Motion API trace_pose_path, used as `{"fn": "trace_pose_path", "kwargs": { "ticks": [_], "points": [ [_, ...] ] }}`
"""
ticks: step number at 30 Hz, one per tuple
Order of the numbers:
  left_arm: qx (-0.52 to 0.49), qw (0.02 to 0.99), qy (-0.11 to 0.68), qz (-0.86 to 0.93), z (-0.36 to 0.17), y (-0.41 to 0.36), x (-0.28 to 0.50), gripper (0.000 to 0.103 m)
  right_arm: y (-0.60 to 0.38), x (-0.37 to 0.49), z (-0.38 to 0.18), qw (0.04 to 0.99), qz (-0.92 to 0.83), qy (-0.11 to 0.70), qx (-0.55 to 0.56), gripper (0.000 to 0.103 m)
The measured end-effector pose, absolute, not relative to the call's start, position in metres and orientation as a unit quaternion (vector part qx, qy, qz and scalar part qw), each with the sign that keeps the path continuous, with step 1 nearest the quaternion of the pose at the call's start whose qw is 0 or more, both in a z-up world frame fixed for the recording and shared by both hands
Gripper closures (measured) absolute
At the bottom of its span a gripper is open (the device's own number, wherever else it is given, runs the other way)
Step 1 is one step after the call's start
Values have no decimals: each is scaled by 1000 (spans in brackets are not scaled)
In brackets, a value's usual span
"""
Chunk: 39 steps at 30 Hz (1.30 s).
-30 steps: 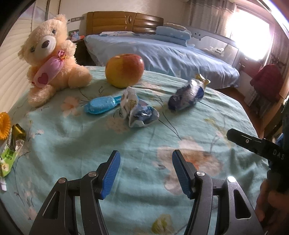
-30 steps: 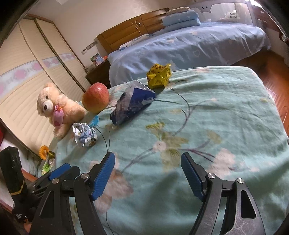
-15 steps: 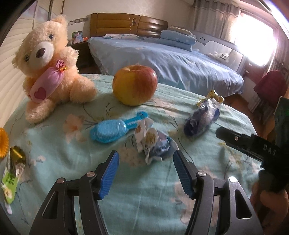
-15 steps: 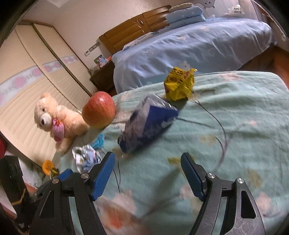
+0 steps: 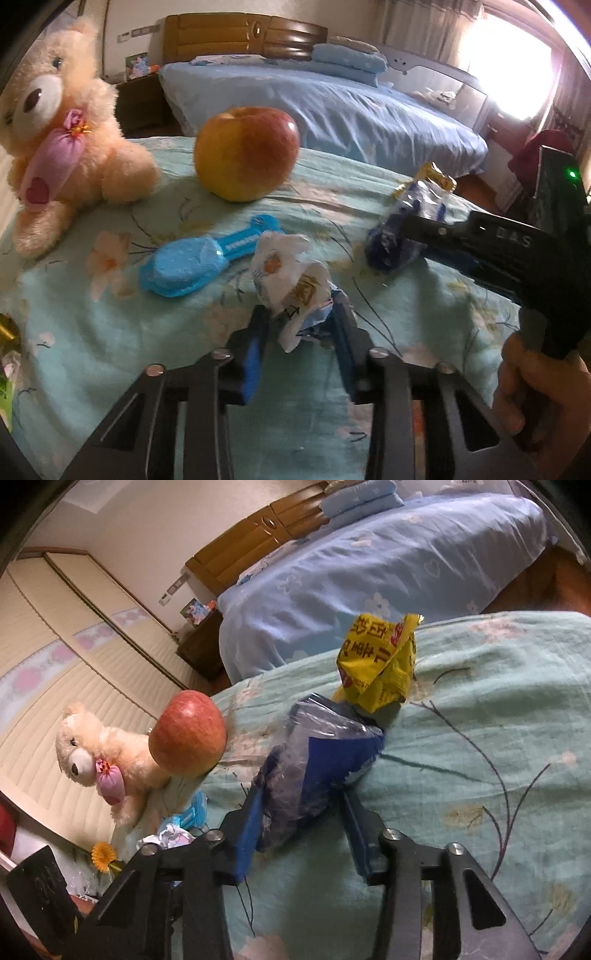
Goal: Collect trash
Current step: 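Grasp the blue-white plastic bag with the right tool while the left grasps white paper wrapper, then carry the plastic bag and paper wrapper over the bin with both tools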
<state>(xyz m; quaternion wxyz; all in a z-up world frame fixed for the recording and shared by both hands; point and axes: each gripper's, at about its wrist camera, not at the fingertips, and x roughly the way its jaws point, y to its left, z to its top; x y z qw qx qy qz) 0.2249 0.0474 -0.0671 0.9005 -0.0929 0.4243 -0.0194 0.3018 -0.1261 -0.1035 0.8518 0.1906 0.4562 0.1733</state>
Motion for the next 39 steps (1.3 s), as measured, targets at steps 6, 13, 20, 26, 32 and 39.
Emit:
{"fn": "trace_pose_path", "kwargs": {
  "ticks": [6, 13, 20, 26, 32, 39],
  "points": [
    [-81, 905, 416, -23, -64, 42, 218, 85, -129, 294, -101, 859, 172, 449, 175, 67],
    [-94, 904, 416, -31, -62, 36, 203, 86, -151, 267, -93, 863, 167, 443, 177, 67],
    [-95, 902, 418, -58, -56, 14, 187, 86, -180, 227, -78, 876, 156, 426, 163, 67],
    [-88, 901, 417, -82, -49, -8, 175, 87, -202, 195, -66, 891, 139, 410, 140, 67],
    [-79, 898, 419, -110, -46, -34, 166, 87, -222, 166, -56, 905, 116, 394, 111, 67],
    [-61, 894, 422, -140, -42, -63, 157, 87, -249, 138, -56, 912, 85, 387, 110, 67]
  ]
}}
